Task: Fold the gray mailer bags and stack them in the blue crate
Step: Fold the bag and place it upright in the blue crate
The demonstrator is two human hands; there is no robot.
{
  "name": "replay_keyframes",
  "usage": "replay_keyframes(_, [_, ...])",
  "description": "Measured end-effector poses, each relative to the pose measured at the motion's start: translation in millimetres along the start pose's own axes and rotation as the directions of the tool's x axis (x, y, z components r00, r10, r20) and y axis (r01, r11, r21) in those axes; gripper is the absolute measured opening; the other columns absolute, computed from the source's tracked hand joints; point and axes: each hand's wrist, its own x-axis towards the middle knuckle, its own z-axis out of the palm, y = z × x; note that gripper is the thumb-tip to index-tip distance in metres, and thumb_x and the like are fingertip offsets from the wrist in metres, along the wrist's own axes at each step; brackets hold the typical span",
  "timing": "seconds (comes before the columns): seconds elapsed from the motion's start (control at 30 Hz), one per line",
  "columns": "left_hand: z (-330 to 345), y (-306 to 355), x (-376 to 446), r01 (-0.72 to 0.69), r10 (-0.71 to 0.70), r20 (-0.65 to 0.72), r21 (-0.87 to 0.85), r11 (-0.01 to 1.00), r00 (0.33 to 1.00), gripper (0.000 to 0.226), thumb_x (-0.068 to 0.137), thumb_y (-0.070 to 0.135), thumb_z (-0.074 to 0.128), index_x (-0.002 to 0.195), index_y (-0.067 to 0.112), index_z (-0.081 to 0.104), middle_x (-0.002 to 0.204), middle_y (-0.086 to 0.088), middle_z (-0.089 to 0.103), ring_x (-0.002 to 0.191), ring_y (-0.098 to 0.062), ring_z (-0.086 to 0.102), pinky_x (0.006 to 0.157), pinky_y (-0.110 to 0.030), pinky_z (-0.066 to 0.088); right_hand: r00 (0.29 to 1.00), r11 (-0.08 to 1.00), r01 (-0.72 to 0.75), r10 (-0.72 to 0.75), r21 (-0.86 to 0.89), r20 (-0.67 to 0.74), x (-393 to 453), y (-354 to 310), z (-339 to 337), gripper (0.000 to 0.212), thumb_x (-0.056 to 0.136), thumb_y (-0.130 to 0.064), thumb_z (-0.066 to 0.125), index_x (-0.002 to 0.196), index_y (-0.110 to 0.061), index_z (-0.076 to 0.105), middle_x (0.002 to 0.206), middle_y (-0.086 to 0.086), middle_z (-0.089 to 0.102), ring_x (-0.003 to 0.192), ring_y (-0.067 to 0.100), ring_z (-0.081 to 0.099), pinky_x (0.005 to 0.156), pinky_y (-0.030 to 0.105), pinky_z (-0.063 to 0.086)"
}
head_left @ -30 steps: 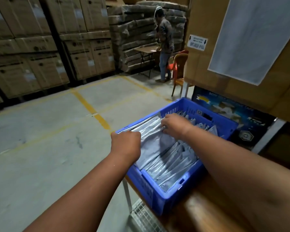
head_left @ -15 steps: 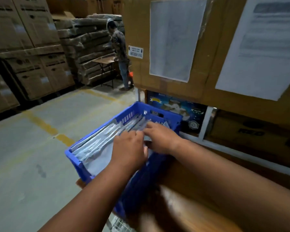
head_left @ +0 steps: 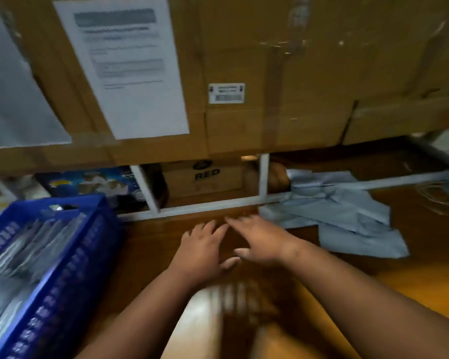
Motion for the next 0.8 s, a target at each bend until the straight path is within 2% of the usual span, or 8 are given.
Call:
replay_keyframes(0.1, [16,56,32,-0.082,0.083,0.084,-0.020,0.996,0.993,0.099,0.091,0.079,0.056,0.168,0.037,0.011,0.175,-0.004,0.017,0.159,-0.031,0.019,0.125,-0.052,0.026,0.996,0.996,-0.087,0.087,-0.030,0.013,-41,64,12,0.093,0.096,-0.062,0.064,0.170,-0.032,0.015,0.172,0.006,0.030,0.158,0.030,0.029,0.127,0.048,0.031])
replay_keyframes(0.23, [44,117,74,-0.144,0.145,0.108,-0.012,0.989,0.984,0.105,0.087,0.079,0.060,0.167,0.035,0.010,0.175,-0.003,0.016,0.158,-0.031,0.022,0.125,-0.052,0.029,0.973,0.972,-0.228,0.230,-0.060,0.030,-86,138,27,0.095,0.094,-0.069,0.061,0.169,-0.038,0.011,0.176,0.001,0.019,0.162,0.029,0.017,0.129,0.053,0.023])
replay_keyframes(0.37, [71,163,119,-0.160,0.161,0.161,-0.017,0.987,0.974,0.114,0.084,0.076,0.067,0.168,0.035,0.003,0.177,-0.006,0.009,0.160,-0.034,0.020,0.125,-0.053,0.029,0.939,0.936,-0.338,0.342,-0.101,0.027,-117,206,39,0.094,0.095,-0.069,0.060,0.169,-0.036,0.013,0.178,0.005,0.007,0.163,0.033,0.007,0.127,0.061,0.016])
replay_keyframes(0.43, [82,180,142,-0.185,0.180,0.185,0.007,0.983,0.966,0.114,0.081,0.073,0.071,0.168,0.038,0.006,0.177,-0.007,0.006,0.161,-0.034,0.015,0.126,-0.053,0.027,0.924,0.919,-0.375,0.381,-0.119,0.026,-125,237,45,0.092,0.096,-0.066,0.060,0.169,-0.036,0.013,0.179,0.007,0.000,0.164,0.034,0.002,0.127,0.064,0.010])
replay_keyframes(0.53, [96,200,174,-0.240,0.212,0.240,0.096,0.966,0.947,0.105,0.083,0.065,0.074,0.167,0.042,0.016,0.178,-0.004,-0.007,0.164,-0.031,-0.001,0.130,-0.059,0.014,0.918,0.909,-0.383,0.394,-0.167,0.037,-128,274,51,0.082,0.099,-0.064,0.054,0.168,-0.042,0.016,0.178,0.008,-0.012,0.164,0.036,-0.008,0.128,0.067,0.002])
replay_keyframes(0.63, [108,210,200,-0.263,0.203,0.279,0.196,0.945,0.938,0.102,0.085,0.066,0.069,0.167,0.045,0.012,0.175,0.000,-0.024,0.162,-0.028,-0.019,0.129,-0.063,0.001,0.917,0.907,-0.372,0.392,-0.197,0.075,-121,297,55,0.079,0.101,-0.068,0.047,0.167,-0.046,0.010,0.175,0.006,-0.027,0.162,0.035,-0.020,0.124,0.072,-0.005])
replay_keyframes(0.73, [120,210,221,-0.258,0.168,0.302,0.286,0.923,0.938,0.098,0.089,0.069,0.061,0.168,0.042,0.009,0.175,-0.001,-0.026,0.162,-0.031,-0.020,0.128,-0.066,0.001,0.913,0.909,-0.373,0.396,-0.186,0.103,-108,306,63,0.077,0.102,-0.070,0.042,0.168,-0.047,0.009,0.174,0.005,-0.029,0.161,0.036,-0.024,0.123,0.073,-0.009])
replay_keyframes(0.8, [126,207,230,-0.225,0.131,0.304,0.302,0.926,0.944,0.098,0.090,0.070,0.059,0.168,0.041,0.008,0.175,0.002,-0.025,0.162,-0.031,-0.018,0.128,-0.067,0.001,0.917,0.918,-0.365,0.383,-0.154,0.110,-100,308,66,0.076,0.103,-0.066,0.047,0.168,-0.044,0.013,0.175,0.006,-0.026,0.162,0.036,-0.021,0.124,0.072,-0.009])
